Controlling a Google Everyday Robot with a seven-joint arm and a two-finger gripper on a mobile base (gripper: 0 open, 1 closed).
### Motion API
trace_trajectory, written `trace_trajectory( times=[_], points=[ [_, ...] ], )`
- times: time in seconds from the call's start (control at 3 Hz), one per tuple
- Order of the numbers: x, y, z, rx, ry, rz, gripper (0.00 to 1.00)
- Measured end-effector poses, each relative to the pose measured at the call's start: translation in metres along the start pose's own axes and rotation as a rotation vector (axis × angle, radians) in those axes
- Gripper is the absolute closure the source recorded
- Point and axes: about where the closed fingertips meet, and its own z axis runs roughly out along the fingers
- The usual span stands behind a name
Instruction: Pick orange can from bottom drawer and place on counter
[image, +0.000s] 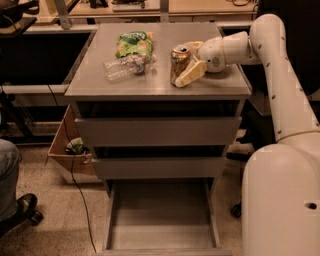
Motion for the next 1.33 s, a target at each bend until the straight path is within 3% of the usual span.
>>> trace_trajectory(
  times=[0.33, 0.67, 1.0, 1.33],
  points=[
    [0.001, 0.000, 0.001, -0.001, 0.000, 0.001, 0.00],
    [0.006, -0.007, -0.034, 0.068, -0.049, -0.008, 0.00],
    [0.008, -0.011, -0.099, 0.207, -0.111, -0.049, 0.00],
    [0.008, -0.001, -0.170, 0.361, -0.167, -0.099, 0.00]
  ],
)
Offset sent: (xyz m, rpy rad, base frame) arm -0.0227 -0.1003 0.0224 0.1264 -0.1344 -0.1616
